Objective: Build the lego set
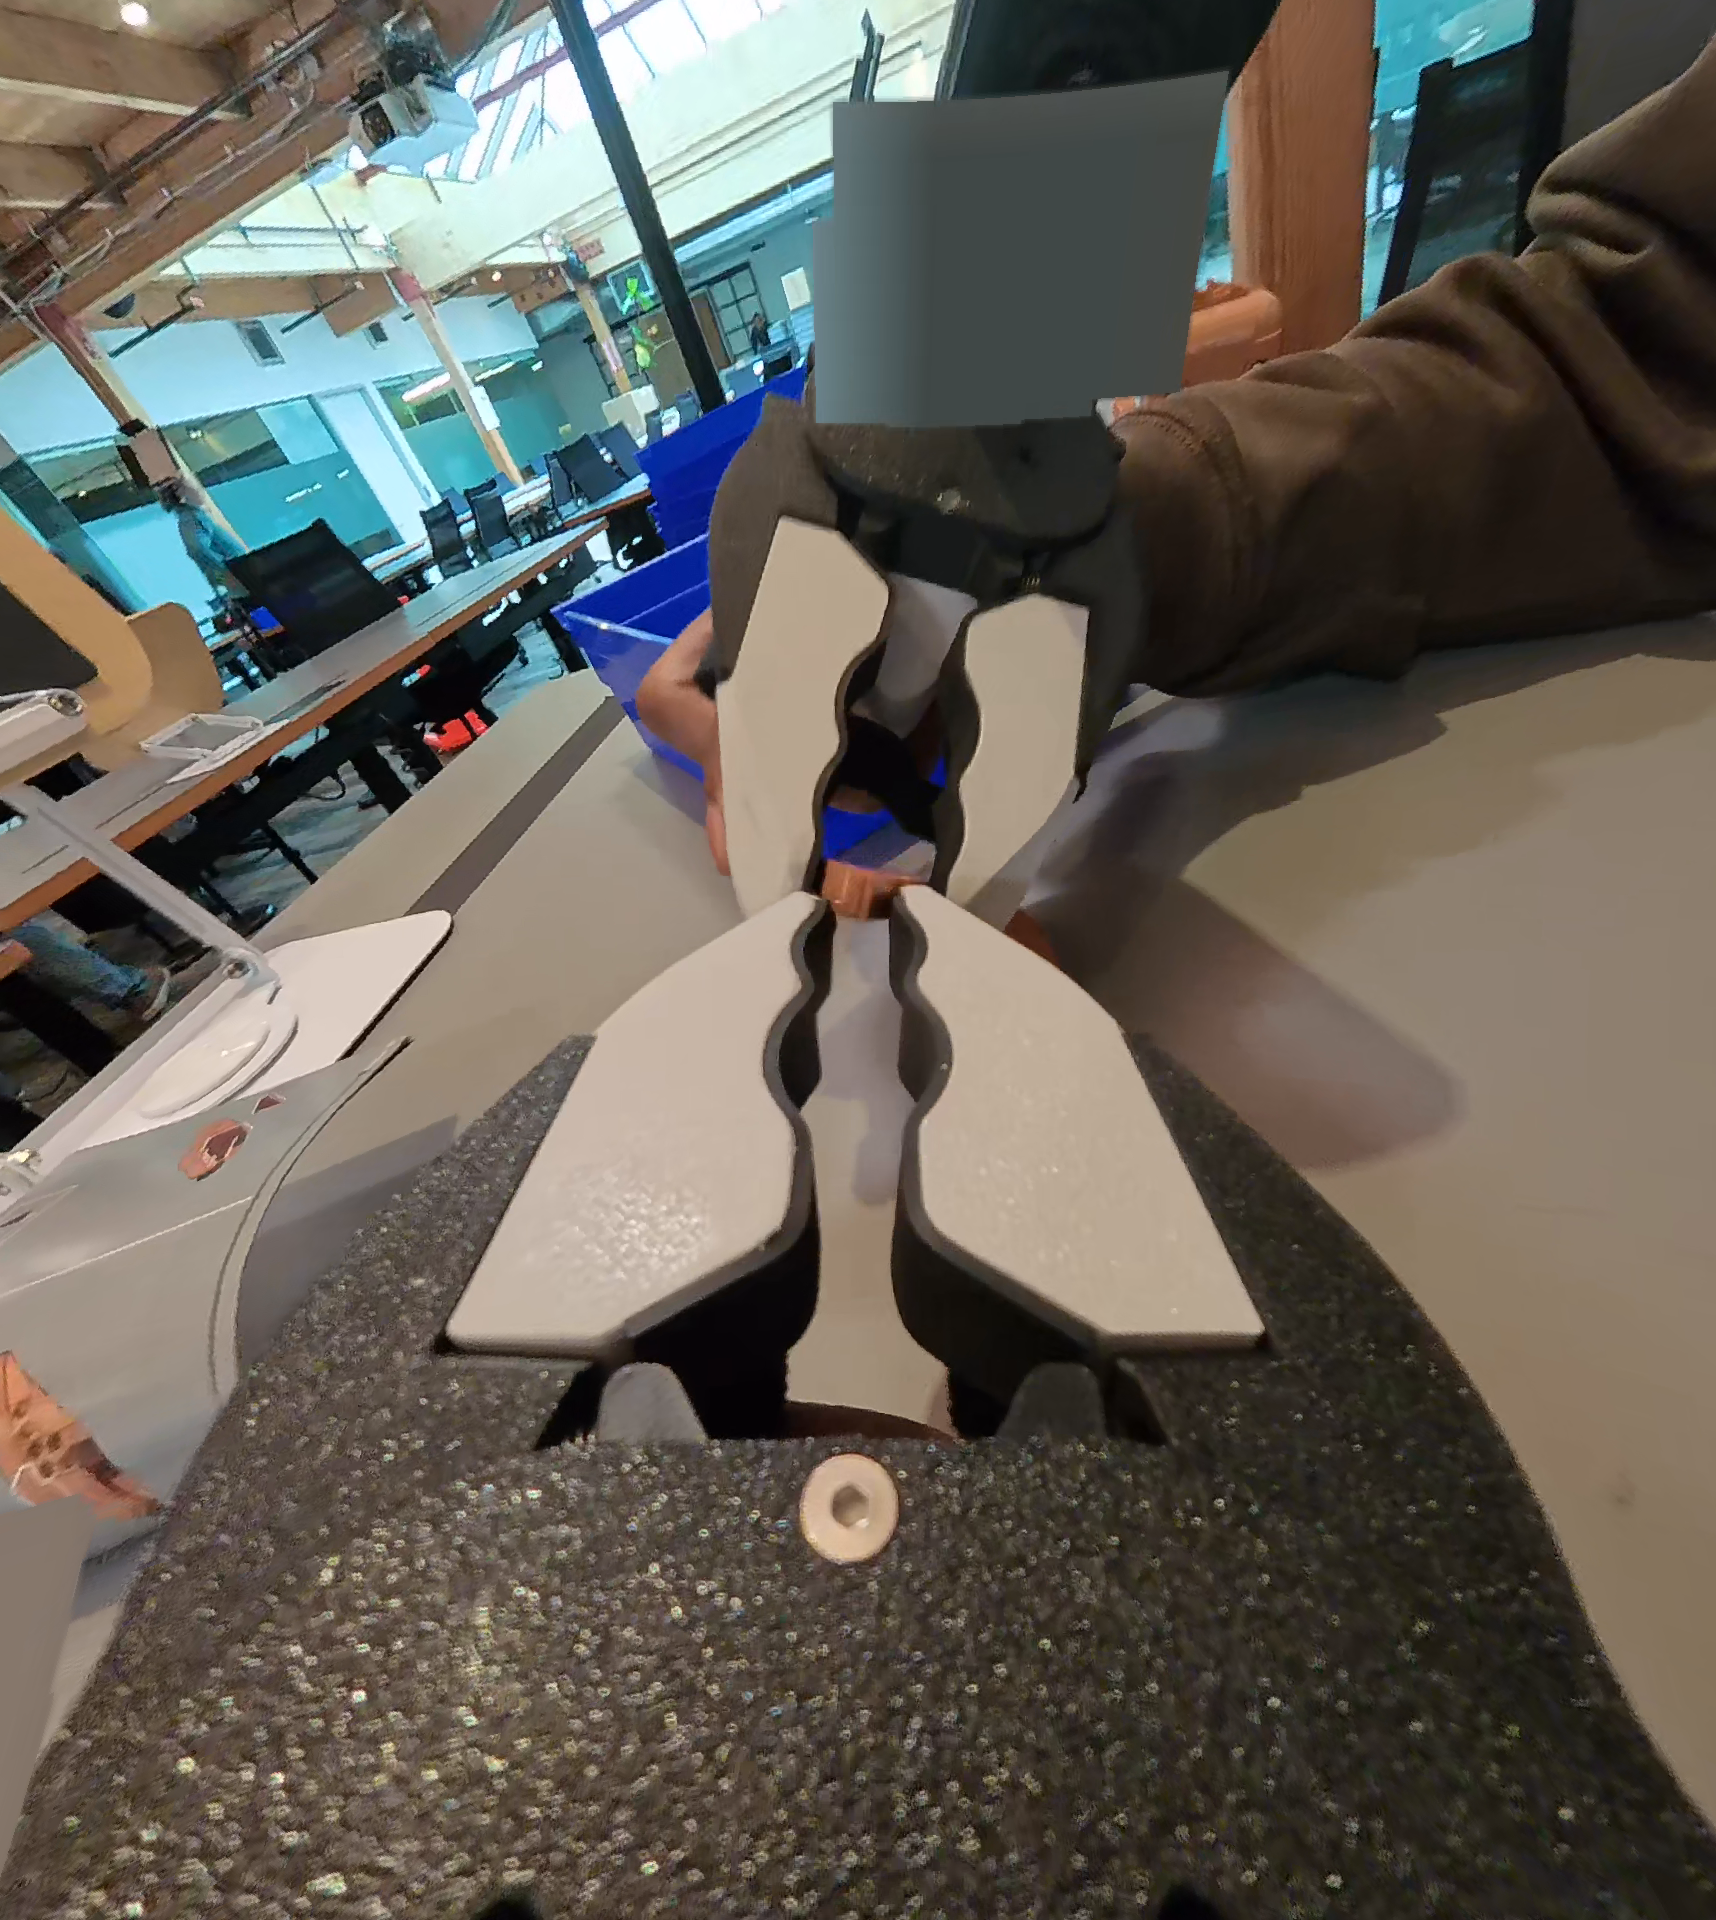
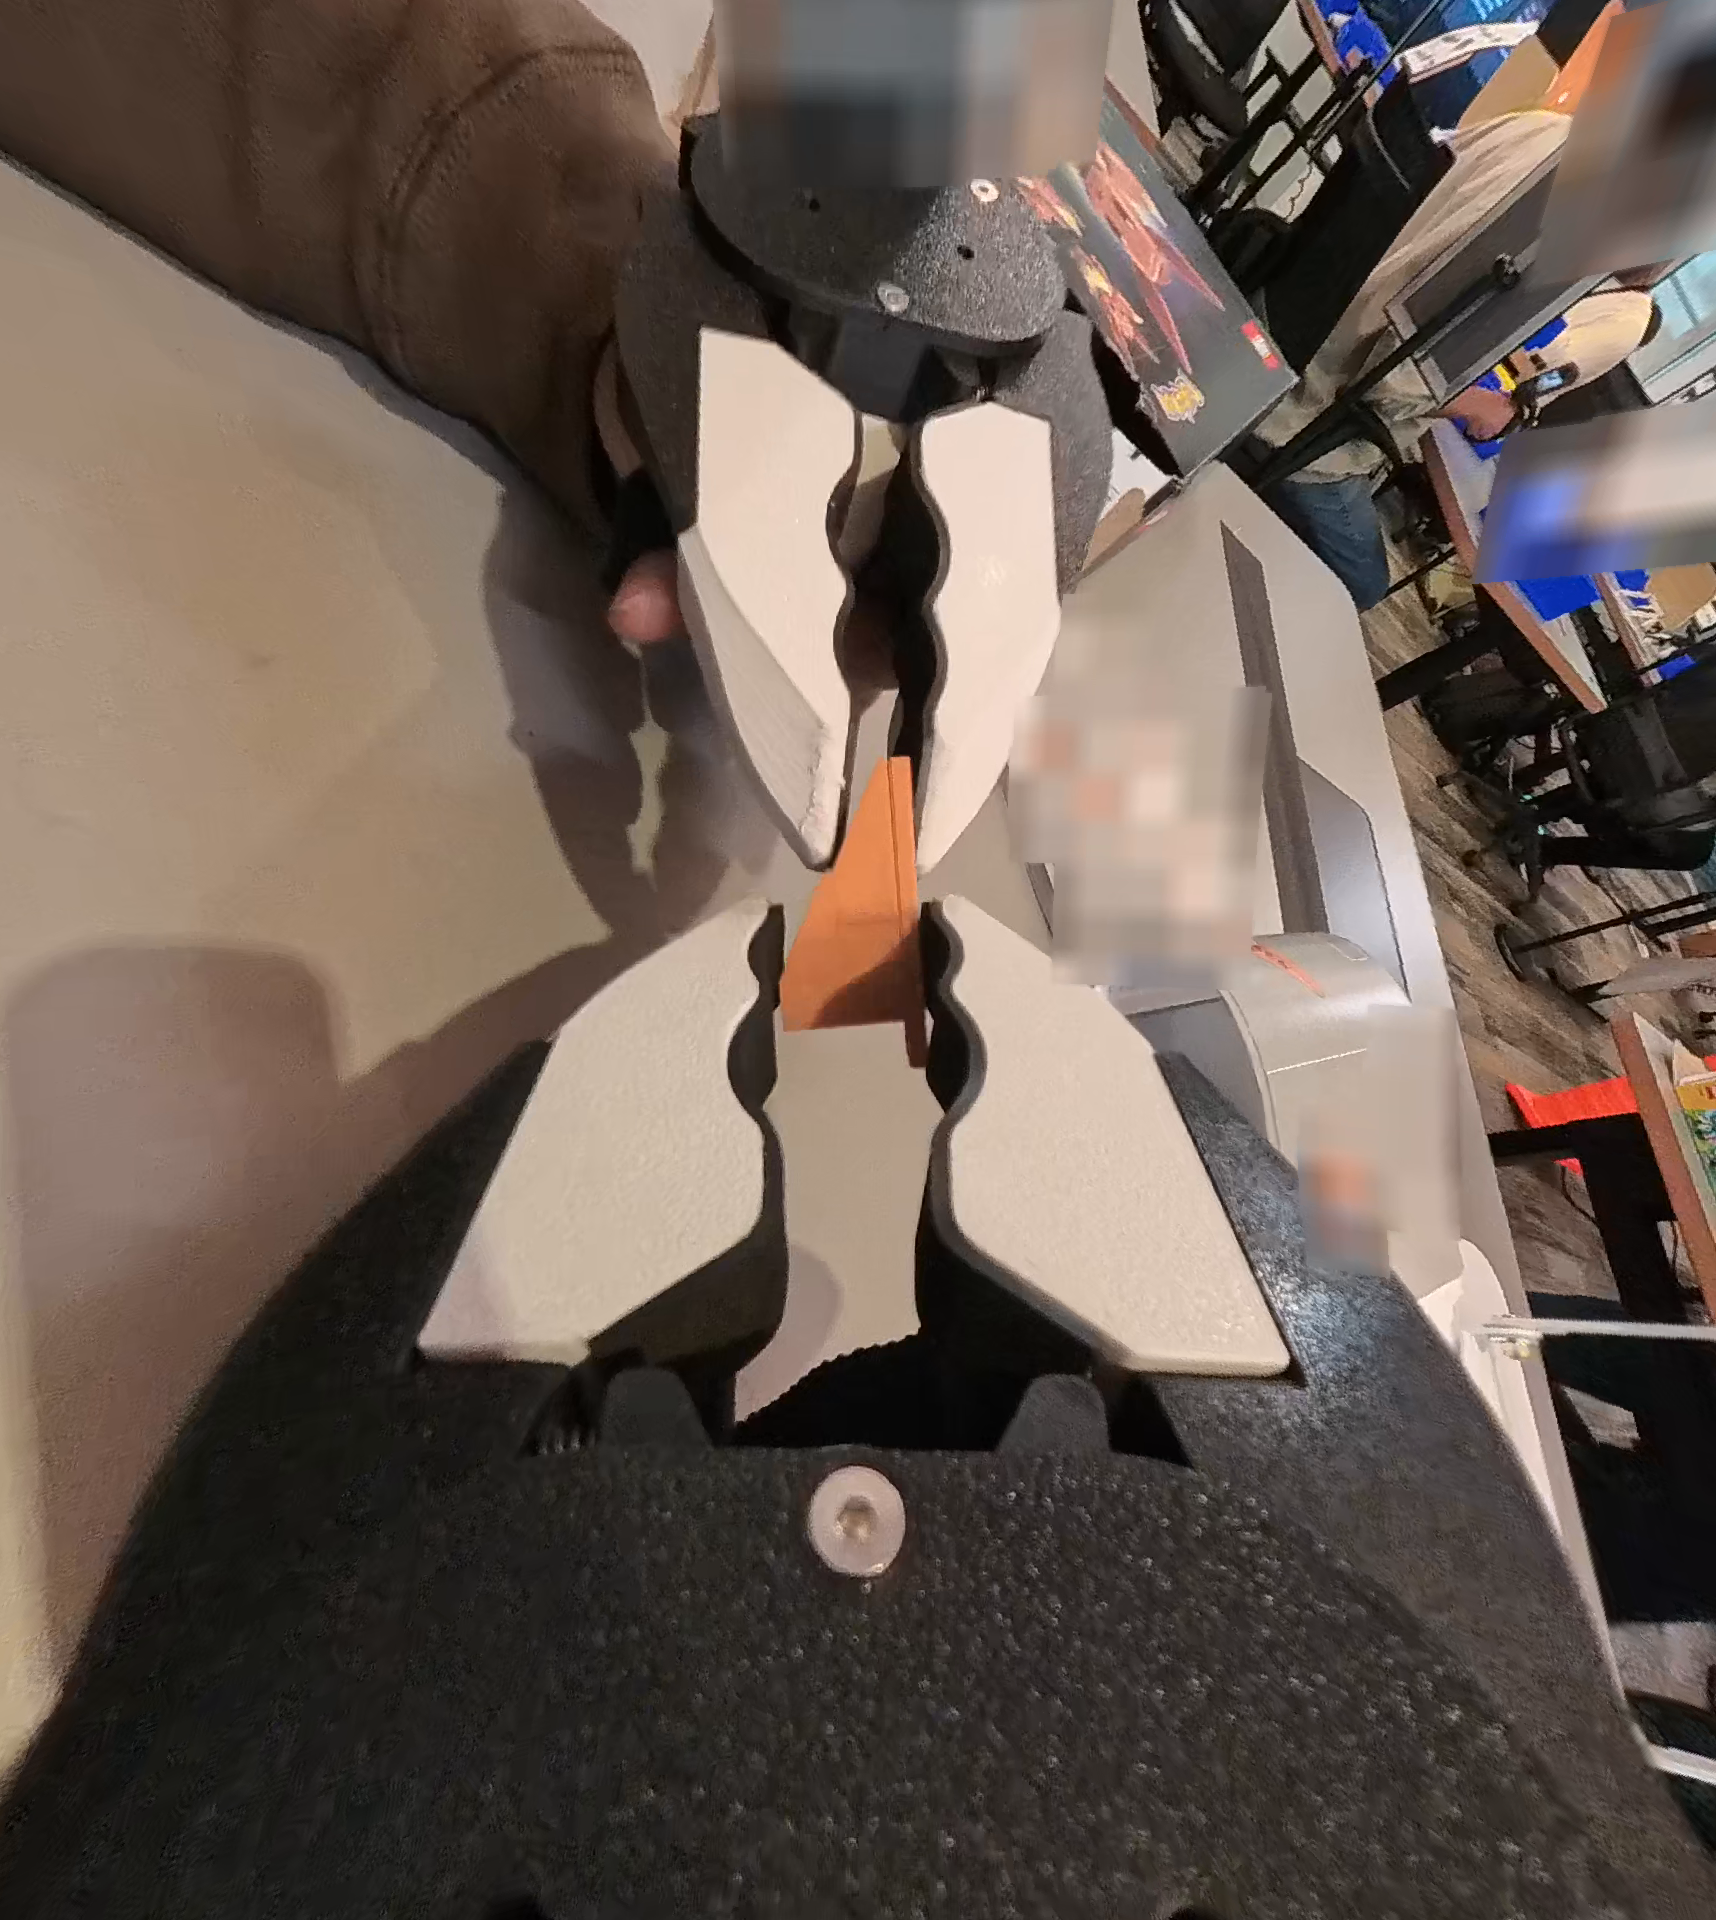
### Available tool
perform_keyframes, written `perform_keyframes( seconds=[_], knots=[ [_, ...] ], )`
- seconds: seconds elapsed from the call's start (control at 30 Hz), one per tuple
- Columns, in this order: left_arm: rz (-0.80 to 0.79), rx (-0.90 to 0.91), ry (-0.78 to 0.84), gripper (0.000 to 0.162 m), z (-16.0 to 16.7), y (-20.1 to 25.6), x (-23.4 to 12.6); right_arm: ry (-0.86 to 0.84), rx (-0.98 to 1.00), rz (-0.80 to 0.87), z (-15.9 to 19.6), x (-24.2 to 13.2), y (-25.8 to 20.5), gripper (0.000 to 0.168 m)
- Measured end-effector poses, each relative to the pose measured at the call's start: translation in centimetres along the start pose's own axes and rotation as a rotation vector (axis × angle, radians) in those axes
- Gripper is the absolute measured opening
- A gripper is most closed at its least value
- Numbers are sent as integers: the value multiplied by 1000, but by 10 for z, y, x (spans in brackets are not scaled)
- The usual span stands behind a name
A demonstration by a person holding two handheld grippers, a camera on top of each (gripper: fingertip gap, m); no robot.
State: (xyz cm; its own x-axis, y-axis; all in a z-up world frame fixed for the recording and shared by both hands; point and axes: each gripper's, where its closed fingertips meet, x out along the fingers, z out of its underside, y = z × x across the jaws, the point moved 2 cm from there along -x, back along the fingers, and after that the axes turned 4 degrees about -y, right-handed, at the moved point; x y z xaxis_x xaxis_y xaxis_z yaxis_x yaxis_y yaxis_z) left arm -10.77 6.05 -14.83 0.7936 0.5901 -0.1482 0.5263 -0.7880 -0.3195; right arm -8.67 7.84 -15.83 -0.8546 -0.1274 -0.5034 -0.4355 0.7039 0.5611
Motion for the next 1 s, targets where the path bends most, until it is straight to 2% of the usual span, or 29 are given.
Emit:
perform_keyframes(
  seconds=[0.03,0.13,0.23,0.4,0.63,0.87,1.0],
  knots=[
    [52,14,10,0,-2,7,2,6,2,15,-2,2,1,25],
    [2,23,-43,0,2,3,7,-21,0,31,2,3,5,25],
    [-10,-31,20,0,-7,-5,-3,-16,7,25,2,0,5,25],
    [-36,-114,33,21,-6,-17,-9,-87,-3,73,14,5,9,25],
    [-57,-258,-99,33,15,-17,12,-189,-50,140,18,8,15,25],
    [-67,-512,-106,28,19,-23,18,-360,-192,240,26,14,19,25],
    [-53,-600,-97,11,23,-25,17,-415,-244,280,27,16,20,25]
  ],
)
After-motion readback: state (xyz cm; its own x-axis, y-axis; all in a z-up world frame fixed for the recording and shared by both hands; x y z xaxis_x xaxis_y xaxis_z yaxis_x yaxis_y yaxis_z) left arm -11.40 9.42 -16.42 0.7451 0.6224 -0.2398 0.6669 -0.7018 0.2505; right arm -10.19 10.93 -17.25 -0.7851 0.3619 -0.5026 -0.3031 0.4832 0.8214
